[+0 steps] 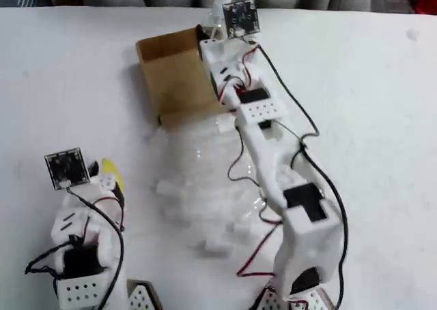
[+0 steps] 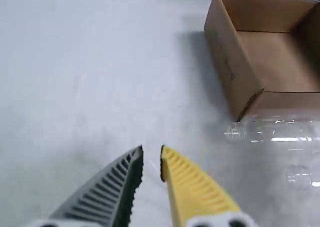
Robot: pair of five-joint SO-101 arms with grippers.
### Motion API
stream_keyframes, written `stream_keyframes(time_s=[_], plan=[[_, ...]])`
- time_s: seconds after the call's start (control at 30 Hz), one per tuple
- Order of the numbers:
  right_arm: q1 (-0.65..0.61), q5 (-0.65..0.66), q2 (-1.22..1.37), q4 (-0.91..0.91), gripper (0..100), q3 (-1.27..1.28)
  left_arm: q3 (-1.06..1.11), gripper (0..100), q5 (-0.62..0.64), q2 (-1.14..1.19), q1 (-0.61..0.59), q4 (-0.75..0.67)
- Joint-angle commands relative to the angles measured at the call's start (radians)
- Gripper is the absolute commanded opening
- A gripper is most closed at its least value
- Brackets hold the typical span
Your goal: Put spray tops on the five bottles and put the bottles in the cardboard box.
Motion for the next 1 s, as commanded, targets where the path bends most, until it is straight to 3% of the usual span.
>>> stream_keyframes(time_s=[0.0, 0.27, 0.63, 0.8, 0.97], plan=[[0.013, 0.012, 0.104, -0.021, 1.6, -0.210, -0.025, 7, -0.014, -0.010, 0.016, 0.000], [0.022, 0.012, 0.326, -0.012, 1.6, -0.462, -0.003, 7, -0.015, -0.012, 0.016, -0.037], [0.035, 0.014, 0.570, 0.177, 1.6, -0.816, -0.003, 7, -0.015, -0.012, 0.016, -0.037], [0.042, 0.120, 0.679, 0.196, 1.6, -0.922, -0.003, 7, -0.015, -0.012, 0.016, -0.037], [0.045, 0.130, 0.753, 0.211, 1.6, -1.010, -0.003, 7, -0.015, -0.012, 0.016, -0.038]])
